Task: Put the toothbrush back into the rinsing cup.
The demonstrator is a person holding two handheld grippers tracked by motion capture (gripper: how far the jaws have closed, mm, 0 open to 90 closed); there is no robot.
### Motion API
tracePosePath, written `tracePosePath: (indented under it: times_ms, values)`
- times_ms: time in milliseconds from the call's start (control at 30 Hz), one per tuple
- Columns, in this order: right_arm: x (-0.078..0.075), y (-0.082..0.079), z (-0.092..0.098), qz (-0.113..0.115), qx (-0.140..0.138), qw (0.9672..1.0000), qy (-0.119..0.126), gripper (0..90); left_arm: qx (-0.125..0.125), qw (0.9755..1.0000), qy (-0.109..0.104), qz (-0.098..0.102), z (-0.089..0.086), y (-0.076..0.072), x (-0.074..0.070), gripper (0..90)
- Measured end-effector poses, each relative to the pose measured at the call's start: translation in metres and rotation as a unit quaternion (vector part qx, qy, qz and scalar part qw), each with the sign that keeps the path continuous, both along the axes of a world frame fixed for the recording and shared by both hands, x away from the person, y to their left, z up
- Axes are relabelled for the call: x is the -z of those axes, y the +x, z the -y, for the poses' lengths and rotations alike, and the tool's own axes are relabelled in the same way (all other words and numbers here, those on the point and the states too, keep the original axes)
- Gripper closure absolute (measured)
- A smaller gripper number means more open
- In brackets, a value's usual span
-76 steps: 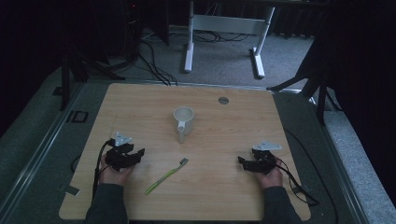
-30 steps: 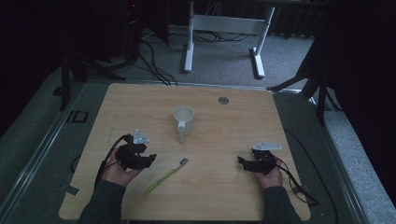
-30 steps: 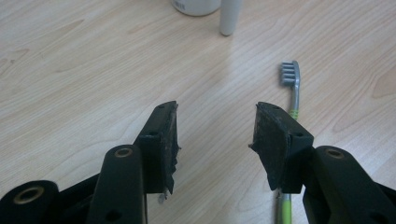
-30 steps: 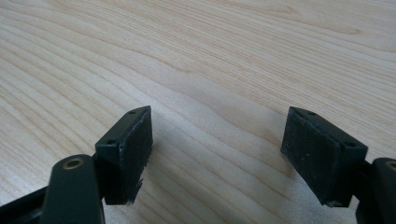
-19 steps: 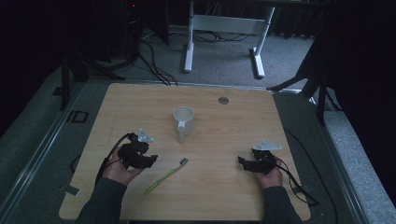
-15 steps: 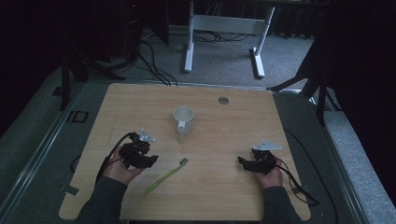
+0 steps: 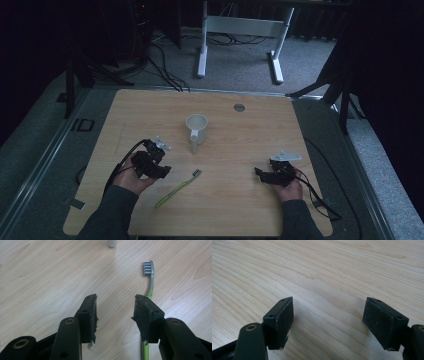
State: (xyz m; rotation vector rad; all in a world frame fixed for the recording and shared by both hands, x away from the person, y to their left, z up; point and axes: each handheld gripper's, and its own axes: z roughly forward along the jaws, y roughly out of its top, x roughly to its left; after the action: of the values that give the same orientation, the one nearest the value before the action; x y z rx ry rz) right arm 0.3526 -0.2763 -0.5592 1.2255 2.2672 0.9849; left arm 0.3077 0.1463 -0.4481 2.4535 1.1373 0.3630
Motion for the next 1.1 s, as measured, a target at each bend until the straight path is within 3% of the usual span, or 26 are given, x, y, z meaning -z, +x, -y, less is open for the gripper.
tracePosePath:
  times_ms: [400,1100]
  values:
    - [0.000,0.000,0.000,0.000,0.000,1.0000,0.000,24.3,0.013,0.9991,0.027,-0.030,0.006,0.006,0.002,54.9]
    - [0.000,0.000,0.000,0.000,0.000,1.0000,0.000,24.3,0.034,0.9937,0.058,-0.090,0.019,0.018,0.005,58.6]
